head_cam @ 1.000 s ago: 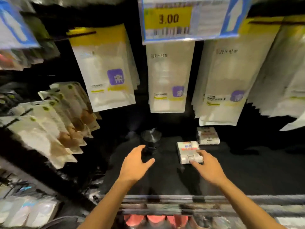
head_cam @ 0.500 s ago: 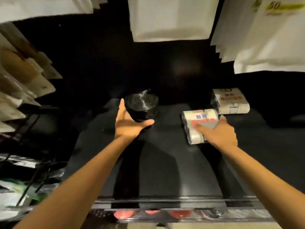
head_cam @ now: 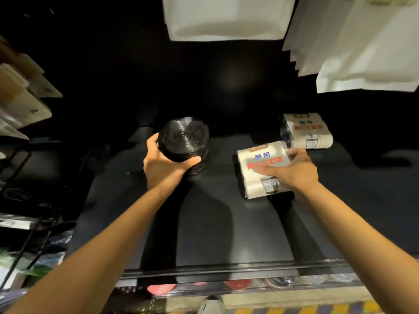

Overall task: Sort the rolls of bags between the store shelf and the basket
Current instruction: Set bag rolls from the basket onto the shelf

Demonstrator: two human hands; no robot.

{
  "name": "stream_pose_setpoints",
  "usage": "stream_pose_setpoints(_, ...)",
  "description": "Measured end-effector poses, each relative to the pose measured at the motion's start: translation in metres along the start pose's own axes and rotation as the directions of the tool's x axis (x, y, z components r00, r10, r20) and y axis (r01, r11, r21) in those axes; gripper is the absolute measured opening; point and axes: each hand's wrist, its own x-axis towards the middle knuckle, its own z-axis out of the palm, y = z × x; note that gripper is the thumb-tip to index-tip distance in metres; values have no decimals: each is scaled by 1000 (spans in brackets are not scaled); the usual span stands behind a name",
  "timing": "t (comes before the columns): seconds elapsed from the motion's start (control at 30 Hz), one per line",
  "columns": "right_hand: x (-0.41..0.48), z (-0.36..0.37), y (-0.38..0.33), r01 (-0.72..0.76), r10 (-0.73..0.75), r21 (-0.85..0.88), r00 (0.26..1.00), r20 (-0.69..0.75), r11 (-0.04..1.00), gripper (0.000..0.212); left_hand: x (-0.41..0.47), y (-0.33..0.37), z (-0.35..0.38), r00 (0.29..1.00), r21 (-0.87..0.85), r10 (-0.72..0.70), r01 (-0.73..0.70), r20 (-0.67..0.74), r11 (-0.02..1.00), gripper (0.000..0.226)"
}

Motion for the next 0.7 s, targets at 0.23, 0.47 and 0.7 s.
stream_pose_setpoints(0.23, -54, -31, 1, -18, 16, 20, 995, 95, 1000, 54, -61, 29, -68, 994, 48, -52, 48, 97, 998, 97)
stream_pose_setpoints(0.47, -146, -50, -25, 33, -53, 113, 982, 182, 993, 62, -122, 77, -162, 990, -5, -62, 64, 127, 998, 98)
stream_pose_setpoints(0.7, -239, -49, -46, 38, -121, 241, 933, 340, 970, 58, -205, 92, -251, 994, -20, -90, 91, 55, 996, 101)
